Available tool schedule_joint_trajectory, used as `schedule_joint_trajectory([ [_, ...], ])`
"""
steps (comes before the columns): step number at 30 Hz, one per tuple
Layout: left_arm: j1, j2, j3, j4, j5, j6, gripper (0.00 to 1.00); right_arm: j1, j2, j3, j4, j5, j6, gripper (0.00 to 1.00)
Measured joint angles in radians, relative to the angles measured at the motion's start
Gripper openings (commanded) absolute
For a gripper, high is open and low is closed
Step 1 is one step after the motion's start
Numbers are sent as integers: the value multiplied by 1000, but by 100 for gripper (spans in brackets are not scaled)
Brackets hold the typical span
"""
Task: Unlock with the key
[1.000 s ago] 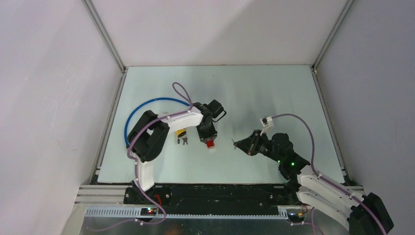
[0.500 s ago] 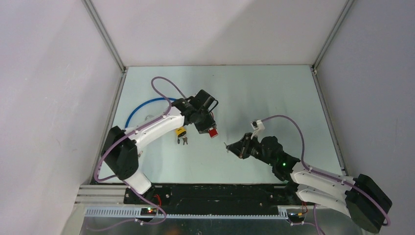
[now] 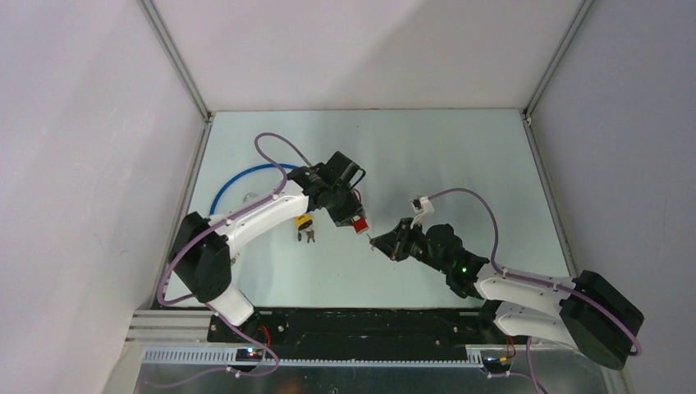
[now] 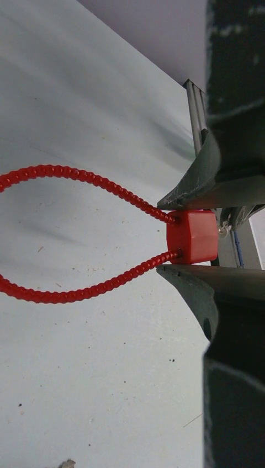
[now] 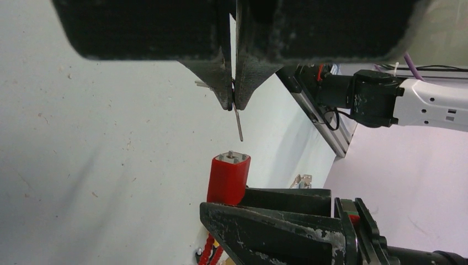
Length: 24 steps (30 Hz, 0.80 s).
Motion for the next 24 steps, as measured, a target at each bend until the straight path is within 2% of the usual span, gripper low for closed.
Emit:
schedule_joint_trajectory([
  [24, 0, -37, -36, 53, 26, -18, 0, 2, 56, 24, 29, 14, 15, 0],
])
